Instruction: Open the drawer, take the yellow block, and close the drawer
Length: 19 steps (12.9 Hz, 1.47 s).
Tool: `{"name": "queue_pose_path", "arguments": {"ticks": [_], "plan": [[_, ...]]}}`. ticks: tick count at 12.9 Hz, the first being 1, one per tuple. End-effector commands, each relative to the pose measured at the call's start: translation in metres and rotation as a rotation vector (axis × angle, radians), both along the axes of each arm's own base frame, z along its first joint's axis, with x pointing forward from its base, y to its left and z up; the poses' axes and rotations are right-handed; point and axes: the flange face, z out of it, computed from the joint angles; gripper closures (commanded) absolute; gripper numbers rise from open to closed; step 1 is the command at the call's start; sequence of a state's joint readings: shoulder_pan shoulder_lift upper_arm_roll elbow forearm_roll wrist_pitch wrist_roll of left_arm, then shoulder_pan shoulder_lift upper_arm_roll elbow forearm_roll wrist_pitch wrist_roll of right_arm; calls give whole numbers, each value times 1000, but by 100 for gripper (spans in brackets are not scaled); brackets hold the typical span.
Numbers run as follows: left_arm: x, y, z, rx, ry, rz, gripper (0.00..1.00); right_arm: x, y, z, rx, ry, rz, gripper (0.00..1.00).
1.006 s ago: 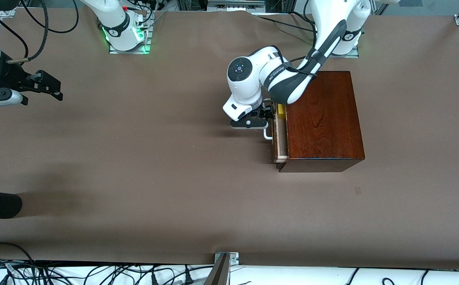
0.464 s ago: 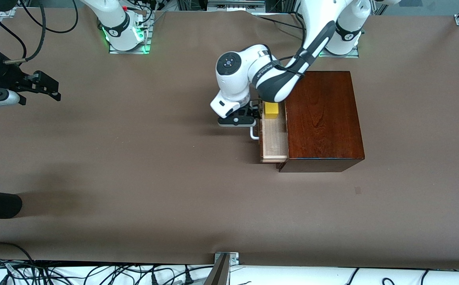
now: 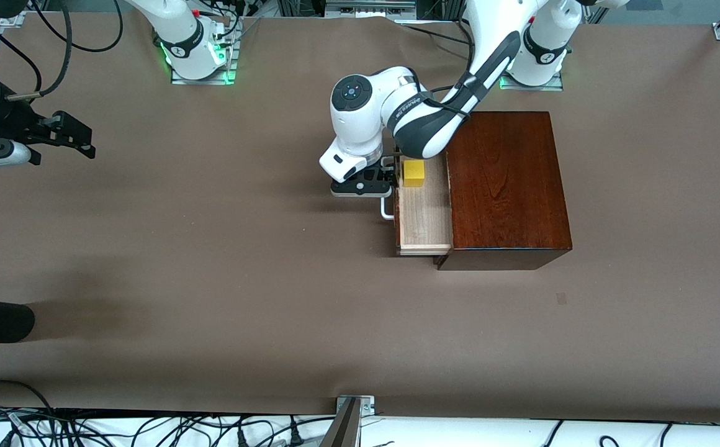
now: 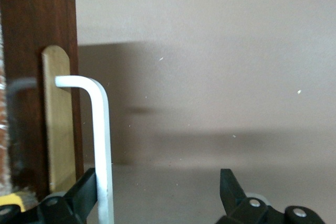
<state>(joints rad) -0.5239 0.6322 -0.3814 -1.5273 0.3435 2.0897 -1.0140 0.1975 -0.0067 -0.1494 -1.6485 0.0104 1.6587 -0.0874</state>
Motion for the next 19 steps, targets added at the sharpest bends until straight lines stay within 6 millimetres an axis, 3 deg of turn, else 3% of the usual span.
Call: {"name": "queue_pose_path", "arguments": {"ticks": [1, 2, 4, 8, 10, 11, 13, 14, 17, 18, 19], "plan": [[10, -1, 46, -8, 8, 31, 0, 4, -2, 2, 8, -11, -3, 0], [12, 1, 61, 22, 25, 36, 0, 6, -2, -1, 10, -4, -5, 0], [21, 18, 109, 77, 61, -25, 0, 9, 6, -7, 16, 5, -5, 0], [79, 145, 194, 53, 163, -110, 0, 12, 47, -20, 14, 27, 74, 0], [101, 210, 223, 51, 161, -71, 0, 10, 90, -33, 31, 48, 146, 0], [110, 239, 236, 37, 149, -43, 0, 13, 124, -60, 26, 97, 214, 0], [126, 301, 248, -1, 178, -28, 0, -5, 201, -74, 67, 114, 427, 0], [125, 328, 261, -8, 170, -71, 0, -20, 252, -82, 71, 104, 510, 0], [123, 413, 264, -37, 169, -121, 0, -58, 386, -130, 73, 34, 734, 0], [124, 439, 261, -37, 143, -143, 0, -76, 439, -143, 68, -3, 826, 0], [117, 452, 260, -30, 96, -161, 0, -87, 483, -154, 54, -31, 894, 0]]}}
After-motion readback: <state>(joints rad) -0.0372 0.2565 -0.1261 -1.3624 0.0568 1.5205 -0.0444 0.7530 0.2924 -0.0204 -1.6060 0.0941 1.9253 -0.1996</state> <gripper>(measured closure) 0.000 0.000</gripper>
